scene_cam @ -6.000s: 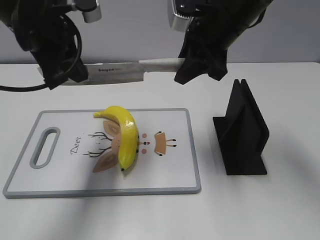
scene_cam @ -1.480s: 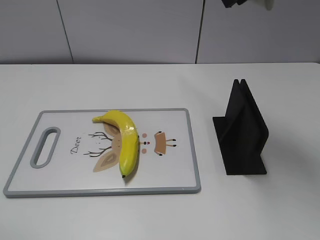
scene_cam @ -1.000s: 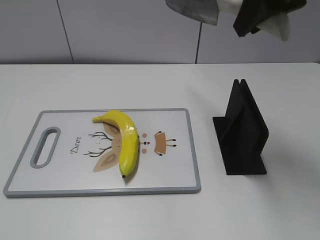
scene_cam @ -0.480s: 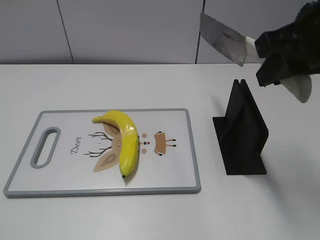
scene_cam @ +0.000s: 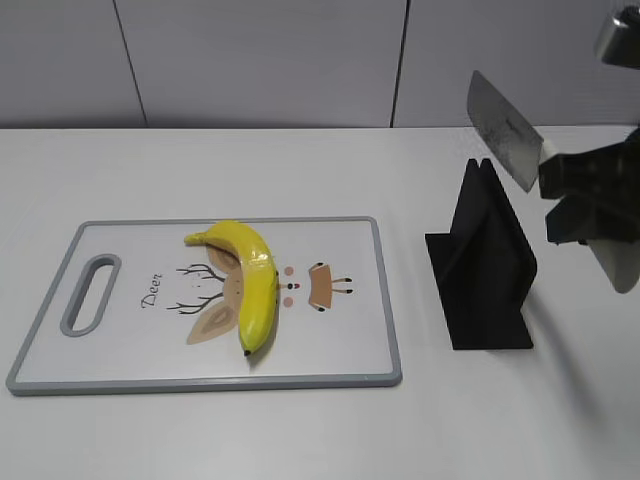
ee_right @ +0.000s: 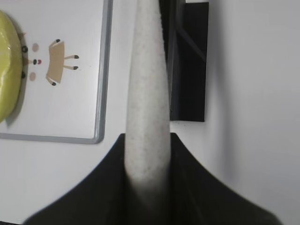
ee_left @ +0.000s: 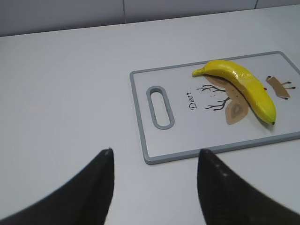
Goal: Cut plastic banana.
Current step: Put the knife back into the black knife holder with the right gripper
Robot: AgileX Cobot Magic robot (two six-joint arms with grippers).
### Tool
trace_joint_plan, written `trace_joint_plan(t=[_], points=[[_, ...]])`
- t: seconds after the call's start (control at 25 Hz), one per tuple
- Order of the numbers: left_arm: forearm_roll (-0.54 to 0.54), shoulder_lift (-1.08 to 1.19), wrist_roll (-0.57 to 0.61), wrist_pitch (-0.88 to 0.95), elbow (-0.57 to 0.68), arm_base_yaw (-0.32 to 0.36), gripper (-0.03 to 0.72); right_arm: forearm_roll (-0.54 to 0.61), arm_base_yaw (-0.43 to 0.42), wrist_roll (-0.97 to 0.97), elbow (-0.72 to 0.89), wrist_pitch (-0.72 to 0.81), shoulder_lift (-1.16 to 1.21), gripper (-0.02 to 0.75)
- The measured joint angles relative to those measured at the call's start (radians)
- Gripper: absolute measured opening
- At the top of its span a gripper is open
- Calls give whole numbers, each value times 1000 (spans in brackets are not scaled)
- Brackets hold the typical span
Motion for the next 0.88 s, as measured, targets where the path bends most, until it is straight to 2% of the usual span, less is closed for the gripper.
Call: trace_joint_plan(t=[0.48, 0.88], points=[[0, 0, 0, 0, 0, 0, 530, -2, 0, 33, 91, -43, 32, 163], [0, 0, 0, 0, 0, 0, 521, 14, 0, 34, 101, -64, 92, 163]])
